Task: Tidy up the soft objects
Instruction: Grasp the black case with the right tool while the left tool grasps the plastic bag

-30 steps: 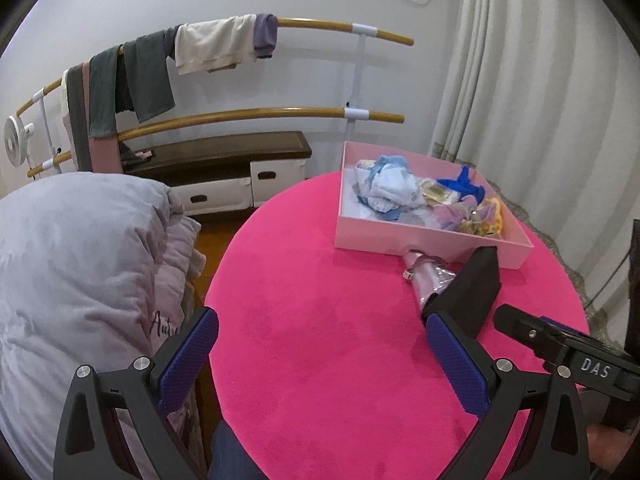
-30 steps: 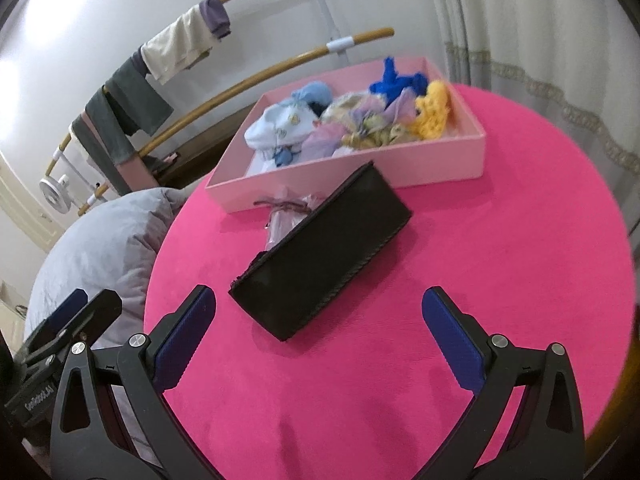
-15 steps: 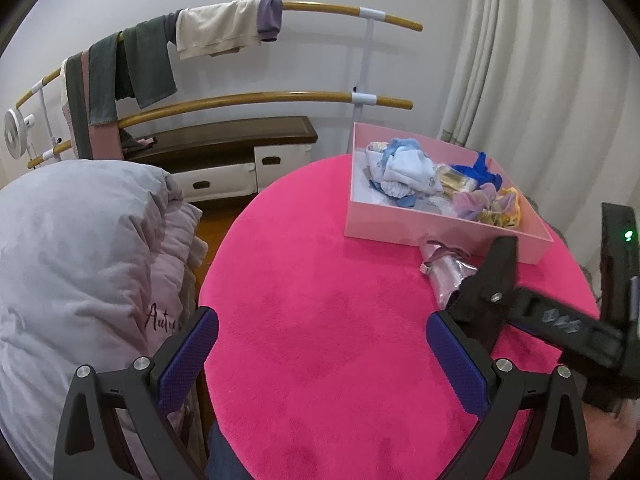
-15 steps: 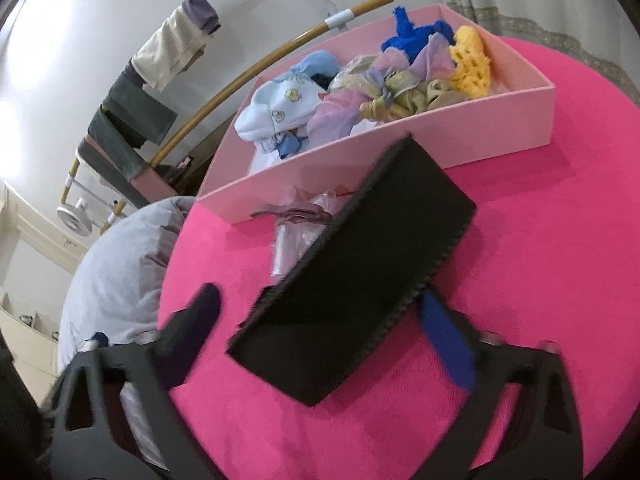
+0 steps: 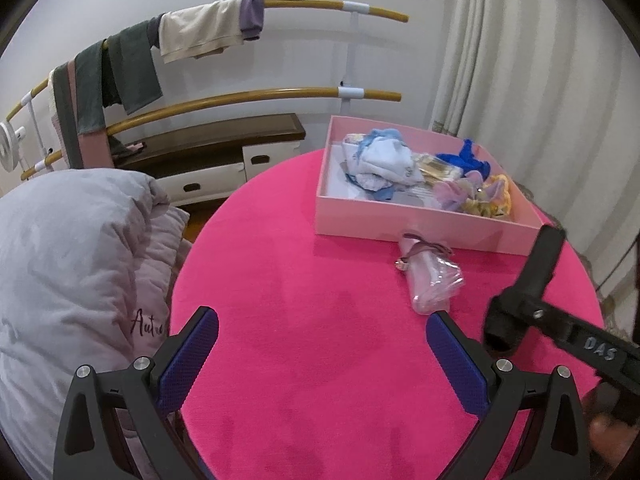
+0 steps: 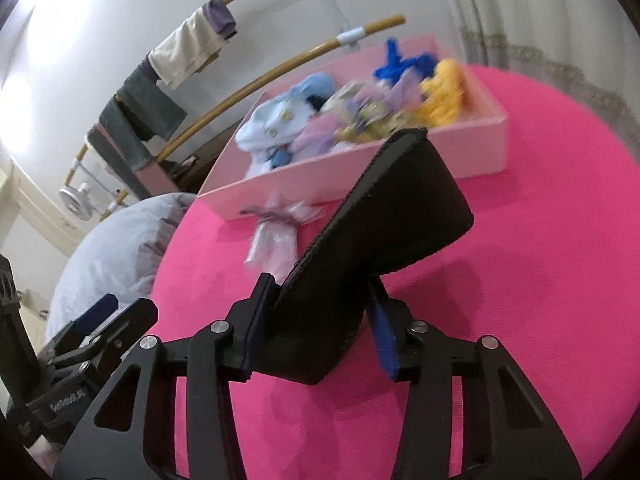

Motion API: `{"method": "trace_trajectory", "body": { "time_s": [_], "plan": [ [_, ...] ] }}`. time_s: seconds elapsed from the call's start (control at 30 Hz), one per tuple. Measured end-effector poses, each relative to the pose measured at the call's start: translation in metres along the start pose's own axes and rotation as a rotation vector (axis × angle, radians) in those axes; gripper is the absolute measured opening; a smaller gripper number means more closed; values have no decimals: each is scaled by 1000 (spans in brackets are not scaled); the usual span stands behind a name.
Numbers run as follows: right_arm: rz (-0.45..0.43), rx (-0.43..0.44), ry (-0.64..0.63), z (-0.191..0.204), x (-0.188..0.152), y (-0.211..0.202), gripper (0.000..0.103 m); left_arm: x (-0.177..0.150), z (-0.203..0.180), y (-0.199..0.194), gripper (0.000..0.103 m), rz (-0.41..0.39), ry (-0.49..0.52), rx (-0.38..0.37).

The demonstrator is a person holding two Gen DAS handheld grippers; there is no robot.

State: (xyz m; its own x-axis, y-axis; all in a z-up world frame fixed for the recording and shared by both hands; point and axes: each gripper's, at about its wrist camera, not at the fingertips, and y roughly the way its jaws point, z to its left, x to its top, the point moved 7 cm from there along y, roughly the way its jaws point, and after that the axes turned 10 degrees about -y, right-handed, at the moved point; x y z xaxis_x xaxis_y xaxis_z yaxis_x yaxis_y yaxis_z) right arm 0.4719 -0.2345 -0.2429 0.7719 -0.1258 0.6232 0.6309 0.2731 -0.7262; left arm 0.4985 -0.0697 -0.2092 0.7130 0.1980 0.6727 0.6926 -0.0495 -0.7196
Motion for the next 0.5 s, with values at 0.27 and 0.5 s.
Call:
{"method": "trace_trajectory", "body": {
  "time_s": [0.27, 0.5],
  "plan": [
    [-31, -115, -15, -31, 5, -30, 42, 2, -26, 10, 103, 0, 46, -21],
    [-44, -124, -6, -44, 6, -37, 42, 2, -49, 33, 103, 19, 88, -24]
  ]
}}
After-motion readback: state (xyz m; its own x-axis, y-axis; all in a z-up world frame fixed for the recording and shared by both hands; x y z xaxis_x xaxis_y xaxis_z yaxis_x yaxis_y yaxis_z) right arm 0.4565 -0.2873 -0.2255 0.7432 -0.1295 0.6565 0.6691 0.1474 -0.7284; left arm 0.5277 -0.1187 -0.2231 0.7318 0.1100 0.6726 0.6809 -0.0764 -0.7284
